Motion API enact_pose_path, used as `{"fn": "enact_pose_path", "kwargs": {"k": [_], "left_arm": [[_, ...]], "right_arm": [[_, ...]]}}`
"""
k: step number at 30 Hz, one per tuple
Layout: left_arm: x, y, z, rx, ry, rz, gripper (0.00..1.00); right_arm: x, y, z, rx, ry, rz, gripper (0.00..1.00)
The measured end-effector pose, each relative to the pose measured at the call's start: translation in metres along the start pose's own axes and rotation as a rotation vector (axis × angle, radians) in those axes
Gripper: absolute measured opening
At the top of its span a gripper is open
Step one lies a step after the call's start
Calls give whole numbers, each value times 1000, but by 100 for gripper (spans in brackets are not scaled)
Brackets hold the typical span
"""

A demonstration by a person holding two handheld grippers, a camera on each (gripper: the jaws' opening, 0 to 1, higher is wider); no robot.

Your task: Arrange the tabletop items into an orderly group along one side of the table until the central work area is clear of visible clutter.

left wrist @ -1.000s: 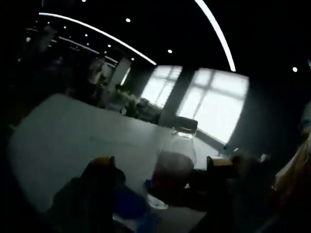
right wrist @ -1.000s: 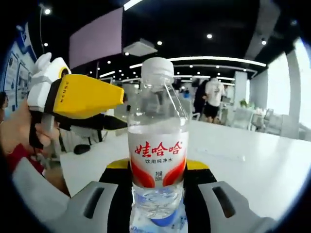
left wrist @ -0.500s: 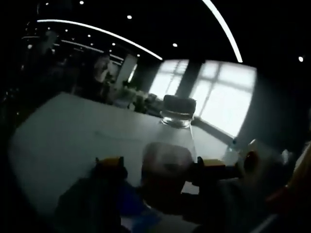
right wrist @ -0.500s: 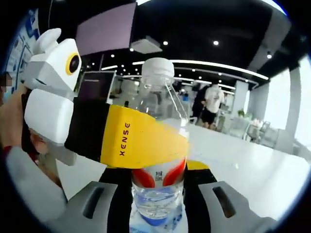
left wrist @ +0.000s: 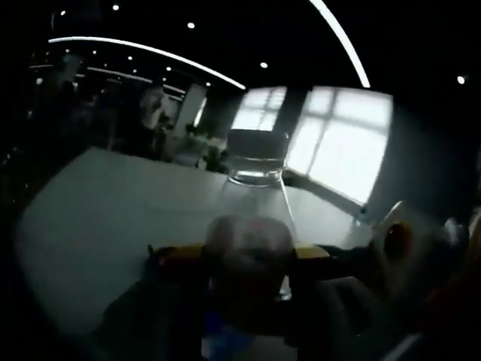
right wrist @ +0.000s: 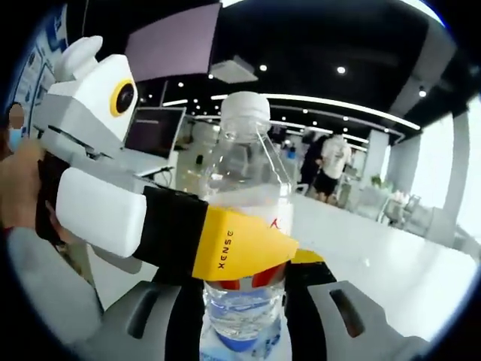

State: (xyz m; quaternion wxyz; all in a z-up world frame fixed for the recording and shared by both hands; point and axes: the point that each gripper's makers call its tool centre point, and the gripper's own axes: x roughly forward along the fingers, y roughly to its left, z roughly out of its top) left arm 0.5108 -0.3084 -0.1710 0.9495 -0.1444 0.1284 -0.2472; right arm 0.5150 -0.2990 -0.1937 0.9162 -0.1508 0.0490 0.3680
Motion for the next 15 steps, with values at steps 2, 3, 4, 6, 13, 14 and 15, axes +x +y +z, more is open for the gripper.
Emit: {"fn": "enact_pose_path", "kwargs": {"k": [2,3,4,6,13,14,15], "left_arm": [[0,2,-1,12,9,1,38],[0,2,-1,14,12,0,38],[0,1,-1,25,15,-12,38],[-2,1,0,35,18,-25,37],[-7,6,5,73,31,-93,37],[-8,6,6,88,28,-108,37],[-8,7,6,83,32,-110,37]], "right_arm": [[1,2,-1,0,5,17,41],[1,1,-1,-1,6,19,41],[1,1,-1,0,5,18,41],[1,2,1,-19,-2,25,41],[0,12,7,20,-26,152,40],[0,13,9,29,-33,176,40],[0,13,10,32,-34,185,40]]}}
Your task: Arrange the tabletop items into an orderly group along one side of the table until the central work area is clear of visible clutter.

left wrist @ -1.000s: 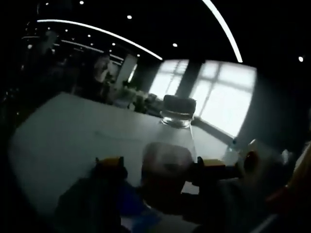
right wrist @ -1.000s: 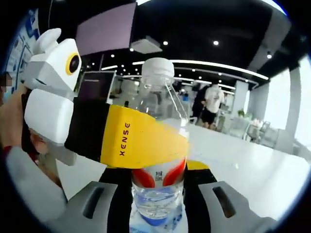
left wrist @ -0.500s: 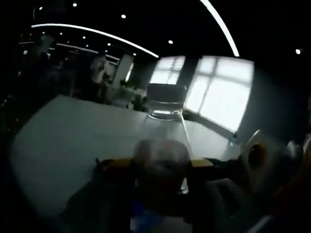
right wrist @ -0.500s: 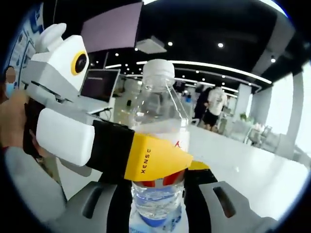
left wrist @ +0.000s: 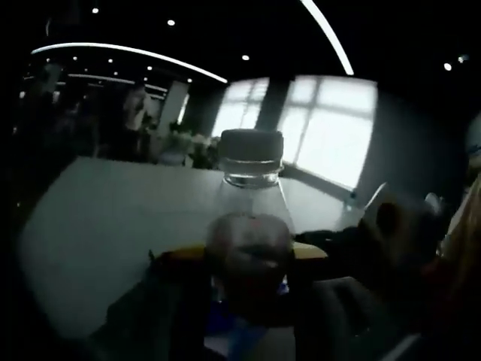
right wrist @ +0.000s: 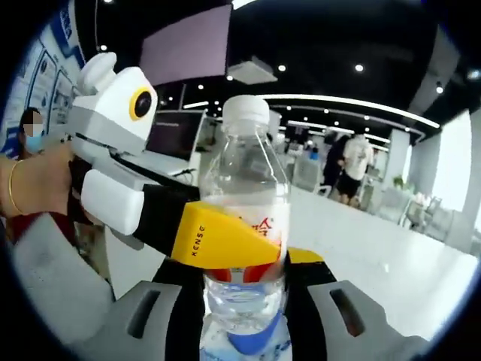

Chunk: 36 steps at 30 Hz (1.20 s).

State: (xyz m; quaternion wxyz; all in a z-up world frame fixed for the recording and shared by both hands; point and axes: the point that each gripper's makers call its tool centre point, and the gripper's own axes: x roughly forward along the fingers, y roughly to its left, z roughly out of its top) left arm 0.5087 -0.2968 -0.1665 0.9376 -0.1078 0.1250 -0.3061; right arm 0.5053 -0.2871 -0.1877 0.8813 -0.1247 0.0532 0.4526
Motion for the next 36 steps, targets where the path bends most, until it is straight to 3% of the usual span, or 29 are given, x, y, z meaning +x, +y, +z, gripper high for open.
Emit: {"fn": "enact_pose_path", "kwargs": {"k": [3,11,16,22,23,28,32,36], "left_arm": [[-3,0,1,56,13,-46,37],[-9,-2,8,105,9,-187,37],[-11,-13,9,156,27,-310,37],[-16,-24,13,126,21,-428,37],[-19,-30,12,160,23,-479,37],[-25,-37,11,177,54,-540,37],[-32,-46,8,194,79,-603,37],[-39,-53,9,204,87,-642,37]], "right_arm": [[0,5,2,-1,-6,44,39],[-3,11,12,-5,-51,145,40],[-4,15,15,14,-66,204,42],[-9,23,22,100,-97,344,46],[-10,25,22,102,-98,371,47],[-17,35,20,124,-96,478,47],[-28,53,16,130,-83,620,42],[-34,57,16,150,-87,655,40]]}}
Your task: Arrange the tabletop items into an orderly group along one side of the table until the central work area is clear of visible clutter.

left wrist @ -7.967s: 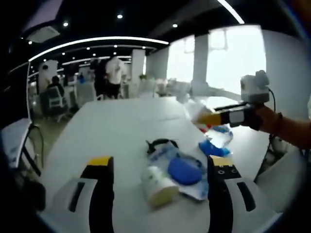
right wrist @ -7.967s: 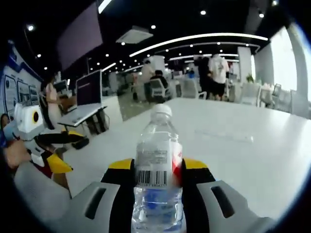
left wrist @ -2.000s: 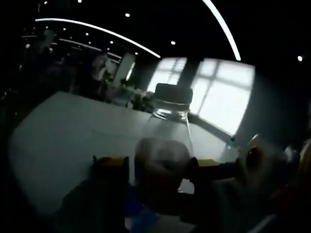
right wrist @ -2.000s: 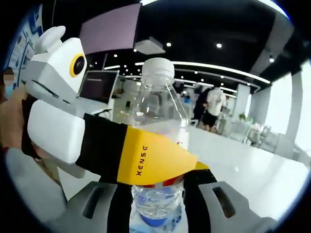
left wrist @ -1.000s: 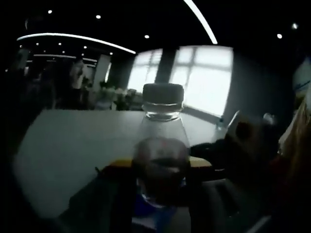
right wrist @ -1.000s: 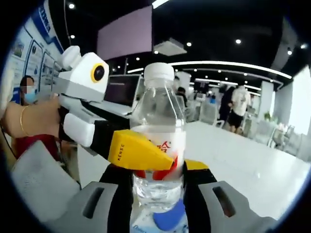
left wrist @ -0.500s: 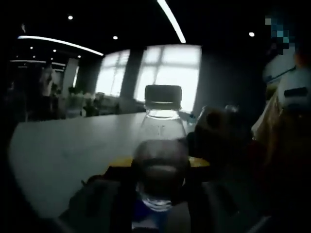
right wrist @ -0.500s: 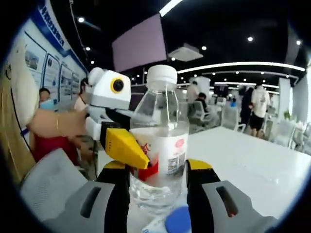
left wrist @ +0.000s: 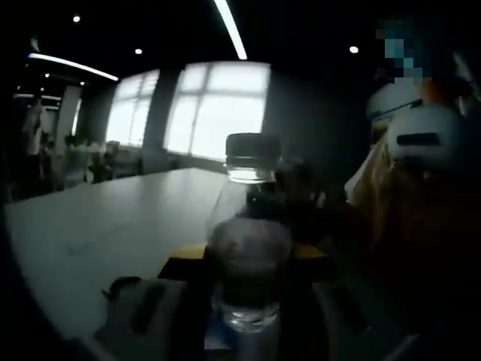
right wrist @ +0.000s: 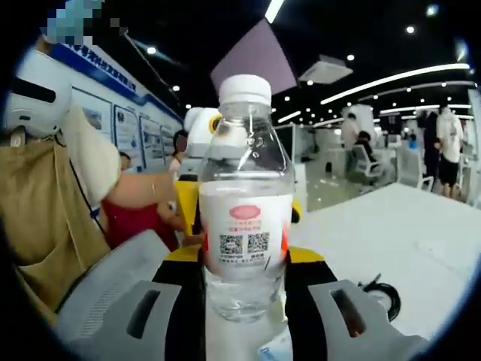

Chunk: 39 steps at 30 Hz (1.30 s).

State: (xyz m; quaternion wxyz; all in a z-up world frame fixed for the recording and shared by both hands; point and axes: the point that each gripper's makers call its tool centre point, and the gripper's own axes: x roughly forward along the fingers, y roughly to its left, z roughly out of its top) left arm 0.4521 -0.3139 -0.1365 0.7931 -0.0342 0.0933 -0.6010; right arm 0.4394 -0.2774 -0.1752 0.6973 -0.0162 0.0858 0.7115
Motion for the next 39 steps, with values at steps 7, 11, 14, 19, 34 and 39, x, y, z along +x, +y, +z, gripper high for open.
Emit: {"fn": "enact_pose_path", "kwargs": {"k": [7,11,14,19,34,39], "left_arm": [[-8,-7,7,22,-18,-22,36],[-10,-9,7,21,-18,-21,36],[-11,-9,6,21,-19,-15,36],[-11,-7,6,-6,-44,1,37],[-33,52,17,-206,-217,396,55],[-37,62,10,-232,-203,553,63]], "right_arm": [[5,7,8,-2,-29,-22,37],[8,8,9,1,-34,-31,37],[9,8,9,1,-33,-36,36],[9,6,9,18,-33,-46,36],[6,-46,15,84,-76,-352,36],[5,-55,7,74,-40,-422,36]]}}
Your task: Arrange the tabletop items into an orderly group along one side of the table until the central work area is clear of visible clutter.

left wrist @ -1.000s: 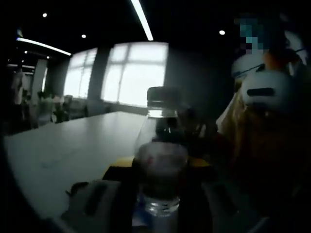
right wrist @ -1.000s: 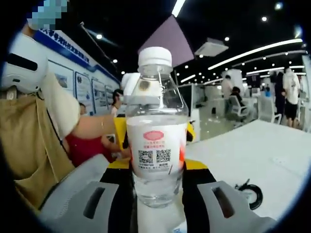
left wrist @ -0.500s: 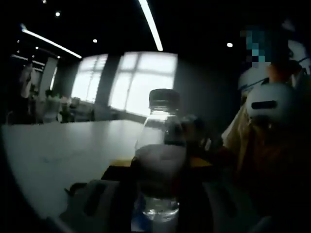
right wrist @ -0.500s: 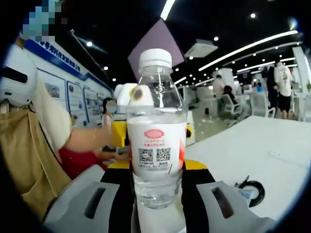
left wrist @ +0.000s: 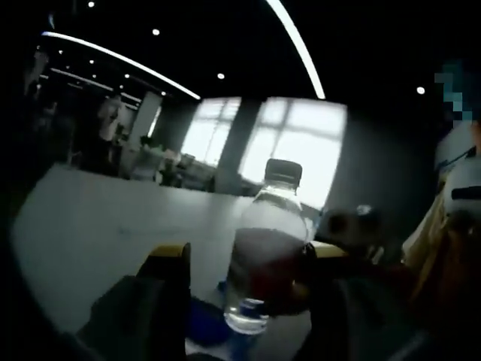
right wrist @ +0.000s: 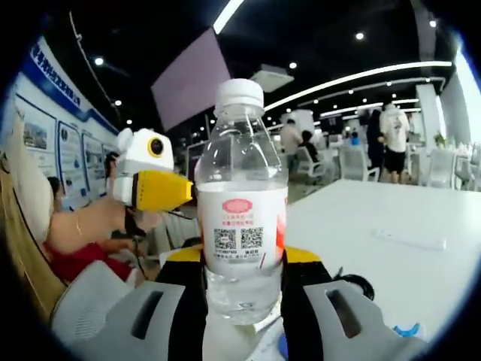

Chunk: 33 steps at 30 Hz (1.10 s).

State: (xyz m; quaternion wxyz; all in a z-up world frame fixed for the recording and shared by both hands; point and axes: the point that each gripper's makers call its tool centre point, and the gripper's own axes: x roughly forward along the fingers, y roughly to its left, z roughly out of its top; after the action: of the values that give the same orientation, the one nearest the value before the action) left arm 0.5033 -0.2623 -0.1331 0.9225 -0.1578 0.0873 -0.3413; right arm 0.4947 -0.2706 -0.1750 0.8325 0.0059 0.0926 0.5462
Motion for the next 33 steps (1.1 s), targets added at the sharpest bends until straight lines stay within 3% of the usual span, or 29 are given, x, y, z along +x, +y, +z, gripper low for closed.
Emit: {"fn": "enact_pose_path", "kwargs": {"k": [1,3,4,8,9,13,14,16,20,23,33], "left_arm": [[0,6,-4,14,21,59,65],[0,5,-6,52,36,93,66],[0,7,-8,33,44,130,66],[0,8,-15,117,89,217,67],[0,9,-17,90,98,242,67],[2,2,-17,116,69,260,63],[0,5,-19,126,80,301,62],[1,3,-19,133,76,313,60],[5,-3,-20,48,51,305,57],[7,-6,-19,44,48,313,57],[9,-8,-25,53,61,353,42]], "right_arm": [[0,-2,-2,19,5,-16,36],[0,-5,-3,-7,12,-40,36],[0,-8,-5,-18,17,-66,36],[0,-8,-4,-47,13,-81,36],[0,-9,-4,-45,12,-87,36],[-1,-9,-4,-47,13,-105,36],[-1,-10,-4,-40,12,-111,36],[0,-9,-6,-46,16,-116,37],[-1,-6,-6,-88,17,-120,37],[1,-4,-6,-111,16,-121,37],[3,4,-6,-145,14,-116,37]]}}
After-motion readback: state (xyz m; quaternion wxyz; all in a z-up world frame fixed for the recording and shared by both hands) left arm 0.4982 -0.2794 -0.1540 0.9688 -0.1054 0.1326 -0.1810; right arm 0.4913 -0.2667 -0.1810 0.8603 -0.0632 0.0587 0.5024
